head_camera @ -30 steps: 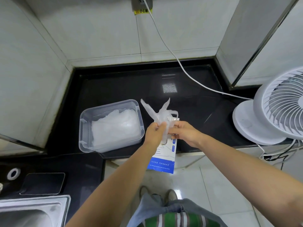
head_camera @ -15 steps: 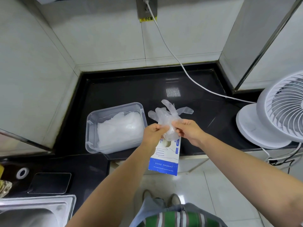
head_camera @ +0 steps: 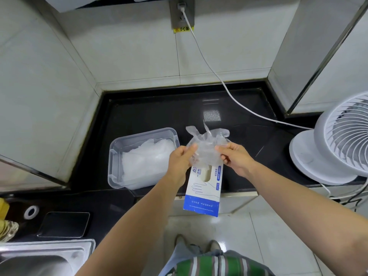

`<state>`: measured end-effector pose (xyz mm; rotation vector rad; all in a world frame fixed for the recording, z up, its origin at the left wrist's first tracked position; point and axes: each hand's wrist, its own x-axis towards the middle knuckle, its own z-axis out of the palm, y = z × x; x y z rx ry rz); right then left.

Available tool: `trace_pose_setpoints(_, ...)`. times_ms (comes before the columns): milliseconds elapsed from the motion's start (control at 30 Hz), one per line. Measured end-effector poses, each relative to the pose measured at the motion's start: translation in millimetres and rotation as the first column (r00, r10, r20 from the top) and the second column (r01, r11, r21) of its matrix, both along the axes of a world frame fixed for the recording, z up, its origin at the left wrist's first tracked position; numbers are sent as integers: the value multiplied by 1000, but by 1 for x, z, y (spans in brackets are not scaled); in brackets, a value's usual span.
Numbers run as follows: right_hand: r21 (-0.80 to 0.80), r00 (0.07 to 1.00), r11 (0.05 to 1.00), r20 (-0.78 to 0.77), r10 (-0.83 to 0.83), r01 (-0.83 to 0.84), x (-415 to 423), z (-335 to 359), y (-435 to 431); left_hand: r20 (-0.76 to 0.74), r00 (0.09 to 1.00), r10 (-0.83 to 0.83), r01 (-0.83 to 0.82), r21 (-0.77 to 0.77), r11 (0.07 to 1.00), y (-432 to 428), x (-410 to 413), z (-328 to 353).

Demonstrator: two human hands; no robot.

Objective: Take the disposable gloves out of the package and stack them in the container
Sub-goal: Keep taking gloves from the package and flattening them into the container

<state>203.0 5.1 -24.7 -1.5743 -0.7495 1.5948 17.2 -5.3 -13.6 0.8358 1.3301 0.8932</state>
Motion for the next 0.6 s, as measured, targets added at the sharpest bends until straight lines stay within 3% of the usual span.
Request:
trace_pose_setpoints(133,76,978,995,190,-84,71,-7,-2,5,-30,977,213,-211,57,976,6,-15,5)
trace_pose_setpoints(200,82,950,996,313,-11,-16,-16,-5,6,-56,961,270,-266,71,961,10,-26,4)
trace_pose_setpoints(267,78,860,986,504,86,-145,-27,-11,6,-164,946,278,-270,70,960,12,-38,0)
trace_pose_setpoints(333,1,695,939,673,253,-343,-38,-19,5,-229,937,264,-257,61,965,13,-46,0)
trace_pose_setpoints(433,-312,257,721,787,561,-619,-56,-32,1,-73,948,310,-311,-6,950,11,-58,3)
trace_pose_setpoints(533,-455,-78,623,842,534,-637,-69,-37,-7,-46,939,340,-343,-124,931,10,-71,4)
trace_pose_setpoints(567,-471,-149,613,853,500,-634,-70,-38,-9,-49,930,365,-368,-162,915,9,-74,4)
trace_pose_setpoints(600,-456,-160,622,867,473,-636,-71,-38,-9,-50,921,387,-389,-183,903,9,-79,4)
